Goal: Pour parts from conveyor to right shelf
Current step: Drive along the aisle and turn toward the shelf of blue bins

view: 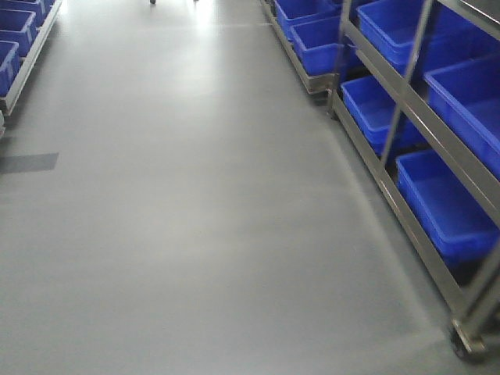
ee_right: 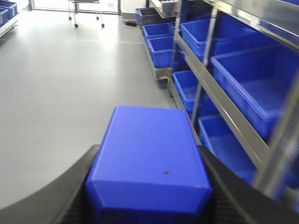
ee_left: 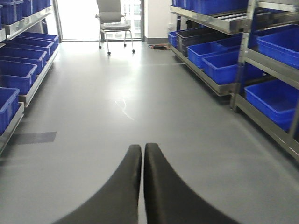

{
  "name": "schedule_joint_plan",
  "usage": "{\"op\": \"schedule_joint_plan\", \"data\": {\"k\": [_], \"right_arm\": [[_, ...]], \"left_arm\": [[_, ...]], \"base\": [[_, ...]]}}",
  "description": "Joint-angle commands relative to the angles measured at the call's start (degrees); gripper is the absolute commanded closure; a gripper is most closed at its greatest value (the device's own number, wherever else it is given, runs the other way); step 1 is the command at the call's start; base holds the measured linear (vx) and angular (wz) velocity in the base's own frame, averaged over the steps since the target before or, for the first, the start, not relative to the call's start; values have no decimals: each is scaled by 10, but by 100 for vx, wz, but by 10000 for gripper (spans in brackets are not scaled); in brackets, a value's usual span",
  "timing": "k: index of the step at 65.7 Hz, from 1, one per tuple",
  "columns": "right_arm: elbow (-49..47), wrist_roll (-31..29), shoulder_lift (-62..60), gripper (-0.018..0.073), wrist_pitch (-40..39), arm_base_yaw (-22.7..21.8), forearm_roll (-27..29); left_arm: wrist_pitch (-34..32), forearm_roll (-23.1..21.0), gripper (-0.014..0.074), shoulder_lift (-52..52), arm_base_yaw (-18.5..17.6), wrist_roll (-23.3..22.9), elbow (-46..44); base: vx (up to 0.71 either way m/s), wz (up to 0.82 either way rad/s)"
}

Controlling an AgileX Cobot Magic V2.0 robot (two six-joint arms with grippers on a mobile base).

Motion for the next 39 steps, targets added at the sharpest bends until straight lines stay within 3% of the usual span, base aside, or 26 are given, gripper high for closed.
{"op": "schedule_joint_plan", "data": {"k": [1,39], "right_arm": [[-17,-4,6,564,-46,-2,3],[-17,-4,6,564,-46,-2,3]], "left_arm": [[-45,-5,603,-6,-3,-5,-11],[-45,-5,603,-6,-3,-5,-11]], "base": [[80,26],[79,13]]}}
